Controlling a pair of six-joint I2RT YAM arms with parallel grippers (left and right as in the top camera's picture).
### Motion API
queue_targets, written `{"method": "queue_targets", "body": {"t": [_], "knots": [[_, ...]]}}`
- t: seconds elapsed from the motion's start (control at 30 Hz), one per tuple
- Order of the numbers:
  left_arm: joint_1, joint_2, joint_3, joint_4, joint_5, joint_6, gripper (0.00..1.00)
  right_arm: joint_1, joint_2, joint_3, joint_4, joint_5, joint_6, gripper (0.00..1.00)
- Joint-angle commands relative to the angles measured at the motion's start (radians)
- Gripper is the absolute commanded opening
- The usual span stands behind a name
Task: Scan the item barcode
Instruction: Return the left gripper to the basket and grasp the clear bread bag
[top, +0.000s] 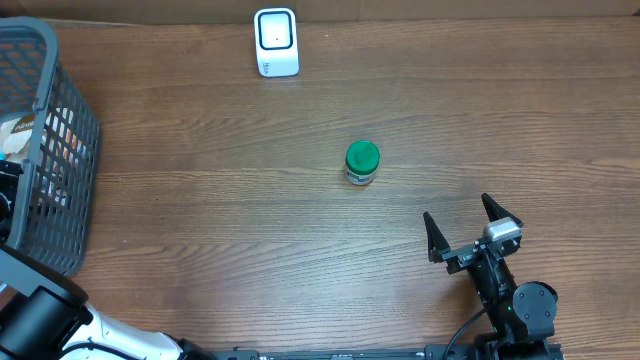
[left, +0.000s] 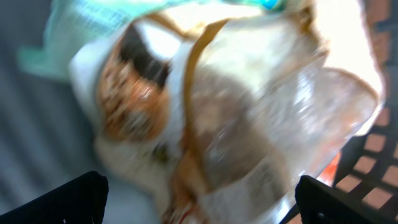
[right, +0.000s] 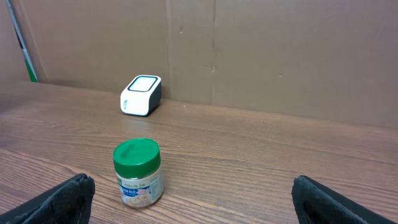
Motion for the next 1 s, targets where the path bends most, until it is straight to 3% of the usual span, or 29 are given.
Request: {"method": "queue_targets", "body": {"t": [0.0, 0.17, 0.33, 0.47, 0.5, 0.57, 0.77, 0.97], "knots": [[-0.03, 0.005, -0.037, 0.068, 0.062, -0.01, 1.0, -0.006, -0.007, -0.01, 0.005, 0.002, 0.002, 1.0], [-0.076, 0.04, -0.047, 0.134, 0.062, -0.01, 0.99, -0.006, -0.007, -0.01, 0.005, 0.002, 0.002, 1.0], [-0.101, 0.048, -0.043, 0.162, 0.062, -0.011, 0.38, -0.006, -0.007, -0.01, 0.005, 0.002, 0.002, 1.0], [-0.098, 0.048, -0.042, 0.166, 0.066, -0.011, 0.23, -0.006, -0.007, -0.01, 0.005, 0.002, 0.003, 1.0], [-0.097, 0.048, -0.039, 0.165, 0.087, -0.01, 0.13, -0.006, -0.007, -0.01, 0.005, 0.002, 0.002, 1.0], [-0.095, 0.046, -0.026, 0.162, 0.134, -0.01, 0.04, -0.006, -0.007, -0.01, 0.005, 0.002, 0.003, 1.0], [-0.091, 0.005, 0.061, 0.134, 0.299, -0.019, 0.04, -0.006, -0.007, -0.01, 0.005, 0.002, 0.003, 1.0], [-0.091, -0.126, 0.243, -0.041, 0.313, -0.035, 0.04, -0.006, -0.007, -0.01, 0.005, 0.002, 0.002, 1.0]]}}
